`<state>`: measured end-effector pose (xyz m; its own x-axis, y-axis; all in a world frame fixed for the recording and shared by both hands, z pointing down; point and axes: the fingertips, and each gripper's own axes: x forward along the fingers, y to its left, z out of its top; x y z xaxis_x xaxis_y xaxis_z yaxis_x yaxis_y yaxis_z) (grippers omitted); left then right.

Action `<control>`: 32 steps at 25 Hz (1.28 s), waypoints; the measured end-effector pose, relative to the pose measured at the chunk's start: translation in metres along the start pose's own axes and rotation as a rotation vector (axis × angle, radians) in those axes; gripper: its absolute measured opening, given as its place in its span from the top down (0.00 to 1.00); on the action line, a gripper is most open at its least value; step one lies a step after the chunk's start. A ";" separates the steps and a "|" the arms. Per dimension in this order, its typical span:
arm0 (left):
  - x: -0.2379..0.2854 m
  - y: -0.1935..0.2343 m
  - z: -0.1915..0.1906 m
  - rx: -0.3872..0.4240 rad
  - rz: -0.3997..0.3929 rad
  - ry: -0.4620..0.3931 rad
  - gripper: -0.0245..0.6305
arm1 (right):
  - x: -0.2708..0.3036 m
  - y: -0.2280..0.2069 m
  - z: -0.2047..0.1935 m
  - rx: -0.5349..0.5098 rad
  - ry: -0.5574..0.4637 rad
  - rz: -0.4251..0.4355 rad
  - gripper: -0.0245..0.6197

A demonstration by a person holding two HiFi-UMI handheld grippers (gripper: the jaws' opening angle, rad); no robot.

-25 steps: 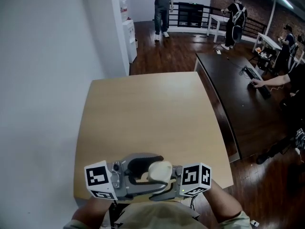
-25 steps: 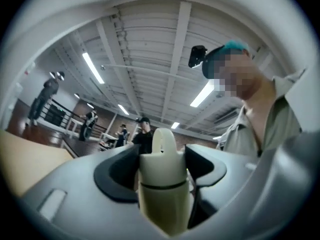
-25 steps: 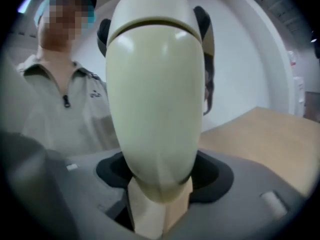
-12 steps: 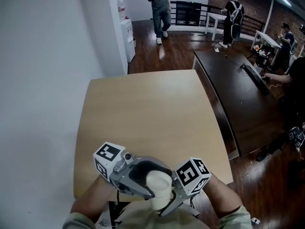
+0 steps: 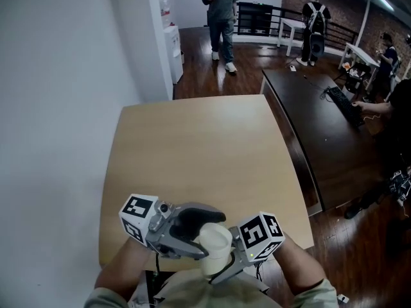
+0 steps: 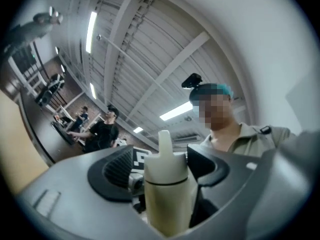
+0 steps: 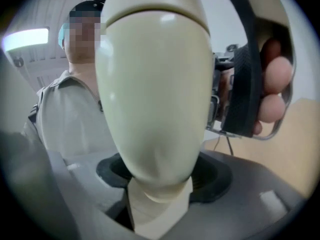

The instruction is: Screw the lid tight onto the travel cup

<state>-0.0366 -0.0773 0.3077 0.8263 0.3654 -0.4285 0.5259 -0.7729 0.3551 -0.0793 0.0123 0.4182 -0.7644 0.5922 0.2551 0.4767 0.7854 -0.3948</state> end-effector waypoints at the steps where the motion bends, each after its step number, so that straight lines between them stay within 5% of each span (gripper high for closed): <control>1: -0.004 0.005 0.003 0.038 0.069 -0.004 0.45 | -0.004 -0.010 0.001 0.001 -0.011 -0.067 0.49; 9: -0.028 0.029 0.014 0.439 0.626 0.026 0.41 | -0.054 -0.104 -0.003 0.056 -0.002 -0.712 0.49; 17: -0.039 0.049 0.009 0.610 0.974 0.048 0.42 | -0.075 -0.137 -0.014 0.049 0.085 -1.060 0.49; 21: -0.044 0.053 0.007 0.598 0.976 0.033 0.53 | -0.072 -0.140 -0.016 0.044 0.101 -1.059 0.49; 25: -0.044 0.051 0.004 0.567 0.929 0.043 0.52 | -0.067 -0.136 -0.017 0.048 0.108 -1.004 0.49; 32: -0.028 0.039 -0.006 0.477 0.711 0.080 0.50 | -0.049 -0.106 -0.021 0.043 0.107 -0.767 0.49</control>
<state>-0.0379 -0.1146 0.3386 0.9485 -0.2672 -0.1704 -0.2487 -0.9609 0.1221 -0.0833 -0.0964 0.4667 -0.8268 -0.0986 0.5537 -0.1878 0.9764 -0.1066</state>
